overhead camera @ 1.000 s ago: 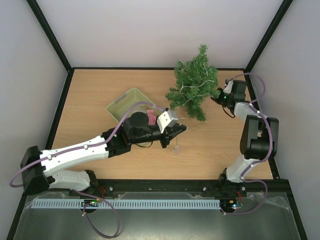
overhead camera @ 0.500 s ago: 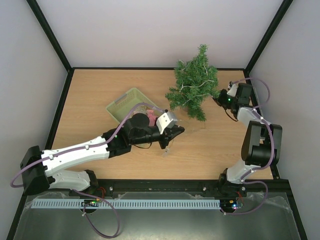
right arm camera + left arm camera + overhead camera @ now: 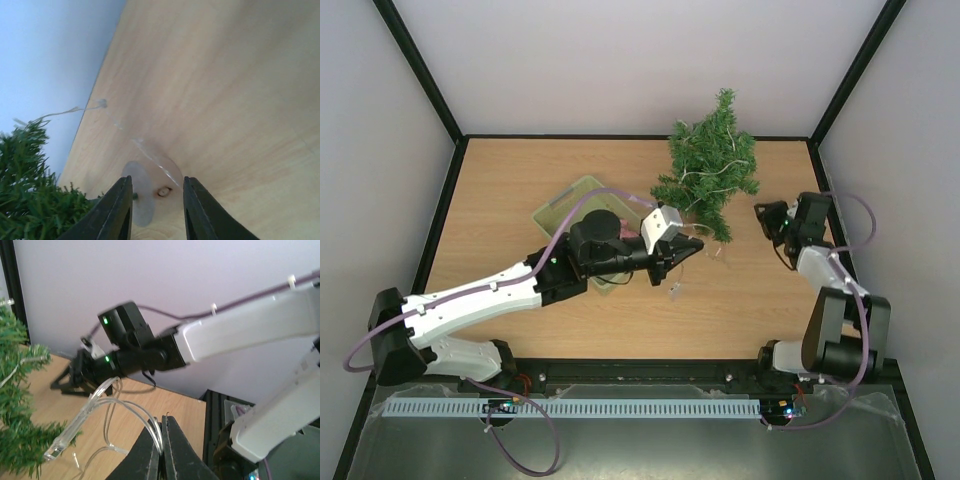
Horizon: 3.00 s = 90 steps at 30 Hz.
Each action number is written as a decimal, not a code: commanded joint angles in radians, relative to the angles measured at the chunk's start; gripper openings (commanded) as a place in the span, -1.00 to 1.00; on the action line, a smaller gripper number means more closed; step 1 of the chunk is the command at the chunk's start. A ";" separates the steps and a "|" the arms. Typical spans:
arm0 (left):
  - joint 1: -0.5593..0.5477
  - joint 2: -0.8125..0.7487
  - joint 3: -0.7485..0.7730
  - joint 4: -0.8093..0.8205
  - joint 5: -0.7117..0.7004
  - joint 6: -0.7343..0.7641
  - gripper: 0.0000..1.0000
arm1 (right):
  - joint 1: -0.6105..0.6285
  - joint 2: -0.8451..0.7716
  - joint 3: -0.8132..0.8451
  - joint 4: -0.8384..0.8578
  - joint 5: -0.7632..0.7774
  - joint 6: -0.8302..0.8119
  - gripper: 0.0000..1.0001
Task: Decorate the small christmas tree
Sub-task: Wrap the decoration item around the Christmas tree.
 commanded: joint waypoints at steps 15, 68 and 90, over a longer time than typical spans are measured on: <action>0.009 0.089 0.164 0.067 0.051 0.011 -0.95 | 0.171 -0.301 -0.259 -0.229 0.229 0.526 -0.25; -0.021 0.130 0.158 0.282 0.136 -0.088 -0.95 | 0.354 -0.307 -0.526 0.296 0.159 1.094 -0.05; -0.028 0.150 0.143 0.319 0.134 -0.075 -0.95 | 0.409 -0.276 -0.561 0.386 0.137 1.158 -0.01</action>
